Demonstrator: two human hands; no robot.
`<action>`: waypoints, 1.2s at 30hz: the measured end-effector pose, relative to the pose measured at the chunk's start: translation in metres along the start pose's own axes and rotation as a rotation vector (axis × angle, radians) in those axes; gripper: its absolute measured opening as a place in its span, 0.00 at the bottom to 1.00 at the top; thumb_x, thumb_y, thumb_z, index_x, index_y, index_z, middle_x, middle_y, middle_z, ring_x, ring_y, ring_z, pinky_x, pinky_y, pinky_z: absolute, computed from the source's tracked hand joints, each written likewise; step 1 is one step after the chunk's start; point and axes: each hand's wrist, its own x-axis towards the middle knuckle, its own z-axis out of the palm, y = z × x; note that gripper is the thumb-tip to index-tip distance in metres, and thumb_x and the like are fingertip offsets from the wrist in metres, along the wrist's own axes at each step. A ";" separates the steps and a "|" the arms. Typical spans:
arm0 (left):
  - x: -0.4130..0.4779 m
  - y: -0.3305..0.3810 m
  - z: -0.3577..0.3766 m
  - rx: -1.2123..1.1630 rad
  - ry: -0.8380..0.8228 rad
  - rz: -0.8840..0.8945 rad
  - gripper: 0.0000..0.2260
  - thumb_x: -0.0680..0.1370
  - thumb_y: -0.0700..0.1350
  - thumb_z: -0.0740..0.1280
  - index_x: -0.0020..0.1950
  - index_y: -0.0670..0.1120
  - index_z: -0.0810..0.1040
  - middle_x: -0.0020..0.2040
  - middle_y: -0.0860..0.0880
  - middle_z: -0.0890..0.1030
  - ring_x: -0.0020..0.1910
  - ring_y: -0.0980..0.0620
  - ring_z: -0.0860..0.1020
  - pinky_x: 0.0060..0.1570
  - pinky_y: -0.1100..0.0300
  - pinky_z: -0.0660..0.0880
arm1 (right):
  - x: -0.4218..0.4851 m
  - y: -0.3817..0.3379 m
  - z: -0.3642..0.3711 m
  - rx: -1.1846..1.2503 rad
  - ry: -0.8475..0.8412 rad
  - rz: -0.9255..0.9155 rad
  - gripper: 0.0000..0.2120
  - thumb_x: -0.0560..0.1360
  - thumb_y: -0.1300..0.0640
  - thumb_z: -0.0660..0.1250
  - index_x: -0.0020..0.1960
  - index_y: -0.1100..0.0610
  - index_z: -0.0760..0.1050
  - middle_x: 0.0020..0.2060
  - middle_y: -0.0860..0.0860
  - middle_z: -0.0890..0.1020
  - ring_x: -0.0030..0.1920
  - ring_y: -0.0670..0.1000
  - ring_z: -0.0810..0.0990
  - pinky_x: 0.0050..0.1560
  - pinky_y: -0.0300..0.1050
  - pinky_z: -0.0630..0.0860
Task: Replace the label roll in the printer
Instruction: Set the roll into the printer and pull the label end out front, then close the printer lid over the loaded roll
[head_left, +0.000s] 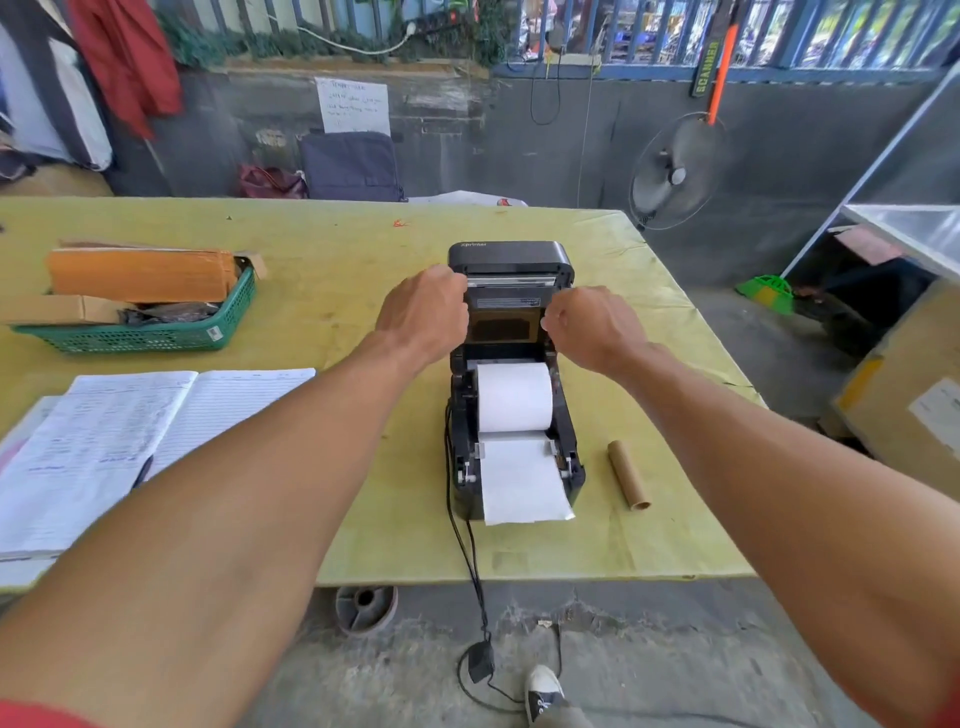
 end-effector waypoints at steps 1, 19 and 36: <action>0.010 -0.001 0.002 0.006 0.018 -0.008 0.10 0.79 0.39 0.62 0.56 0.40 0.81 0.53 0.44 0.81 0.49 0.42 0.80 0.45 0.50 0.78 | 0.011 0.001 -0.004 -0.012 0.033 -0.001 0.12 0.77 0.59 0.60 0.44 0.59 0.82 0.42 0.56 0.85 0.38 0.59 0.83 0.37 0.52 0.83; 0.111 0.004 0.054 -0.290 -0.216 -0.649 0.23 0.82 0.58 0.53 0.67 0.43 0.70 0.57 0.41 0.79 0.50 0.39 0.79 0.47 0.50 0.76 | 0.134 0.041 0.005 0.311 -0.261 0.229 0.30 0.82 0.37 0.50 0.68 0.61 0.68 0.63 0.63 0.76 0.55 0.62 0.74 0.52 0.53 0.71; 0.060 0.030 0.032 -0.507 -0.260 -0.793 0.27 0.84 0.59 0.49 0.72 0.39 0.60 0.62 0.38 0.75 0.50 0.42 0.73 0.44 0.52 0.66 | 0.072 0.022 0.020 0.551 -0.129 0.339 0.23 0.83 0.38 0.46 0.62 0.57 0.62 0.50 0.61 0.77 0.46 0.62 0.76 0.47 0.52 0.71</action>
